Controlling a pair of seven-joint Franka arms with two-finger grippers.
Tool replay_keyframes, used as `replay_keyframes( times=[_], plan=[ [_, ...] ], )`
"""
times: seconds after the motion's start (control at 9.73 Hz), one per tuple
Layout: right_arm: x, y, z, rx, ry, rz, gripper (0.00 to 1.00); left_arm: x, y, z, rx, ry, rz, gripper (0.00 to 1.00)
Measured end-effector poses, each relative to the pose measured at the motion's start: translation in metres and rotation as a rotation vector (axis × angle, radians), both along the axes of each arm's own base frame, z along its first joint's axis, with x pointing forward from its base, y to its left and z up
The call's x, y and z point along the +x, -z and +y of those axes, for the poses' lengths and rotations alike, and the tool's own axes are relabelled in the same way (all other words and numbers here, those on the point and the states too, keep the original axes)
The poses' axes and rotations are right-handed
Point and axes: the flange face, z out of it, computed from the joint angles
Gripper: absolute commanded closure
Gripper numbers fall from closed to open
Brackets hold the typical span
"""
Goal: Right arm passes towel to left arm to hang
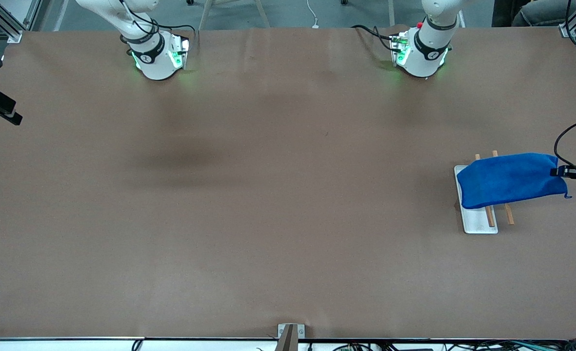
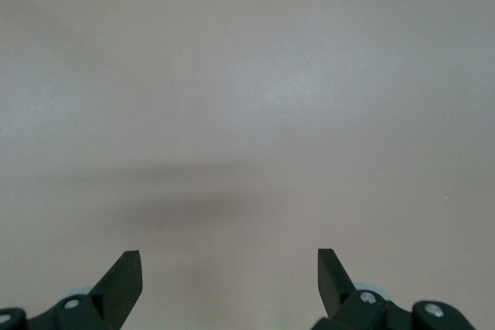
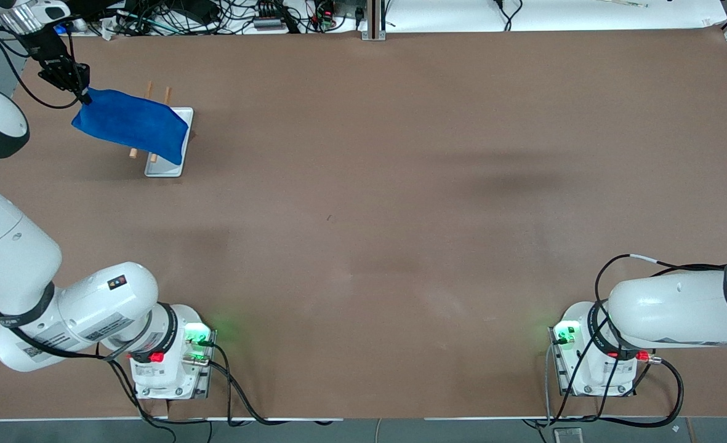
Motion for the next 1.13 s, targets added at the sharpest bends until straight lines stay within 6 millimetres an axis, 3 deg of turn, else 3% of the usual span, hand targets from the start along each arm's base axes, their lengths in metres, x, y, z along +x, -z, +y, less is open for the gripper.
replay_keyframes(
  times=[0.1, 0.21, 0.31, 0.41, 0.62, 0.82, 1.03, 1.13],
  plan=[
    [0.0, 0.0, 0.0, 0.0, 0.0, 0.0, 0.0, 0.001, 0.004, 0.005, 0.014, 0.008, -0.003, 0.99],
    [0.0, 0.0, 0.0, 0.0, 0.0, -0.002, 0.0, 0.001, 0.008, 0.008, 0.017, 0.015, -0.004, 0.86],
    [0.001, 0.0, 0.0, -0.001, -0.001, -0.005, 0.0, 0.001, 0.011, 0.009, 0.018, 0.016, -0.005, 0.56],
    [0.002, 0.001, 0.0, -0.001, -0.001, -0.006, 0.0, 0.002, 0.012, 0.009, 0.019, 0.017, -0.006, 0.01],
    [0.003, 0.003, 0.0, -0.001, 0.0, -0.003, 0.0, 0.003, 0.009, 0.01, 0.023, 0.017, -0.016, 0.0],
    [0.004, 0.003, 0.0, 0.0, 0.0, -0.002, 0.0, 0.009, -0.008, 0.008, 0.032, 0.022, -0.05, 0.0],
    [0.004, 0.003, -0.001, 0.0, 0.002, -0.002, 0.0, 0.017, -0.053, -0.021, 0.04, 0.051, -0.114, 0.0],
    [0.004, 0.004, -0.002, 0.0, 0.003, -0.002, 0.0, 0.022, -0.085, -0.052, 0.049, 0.048, -0.16, 0.0]
  ],
)
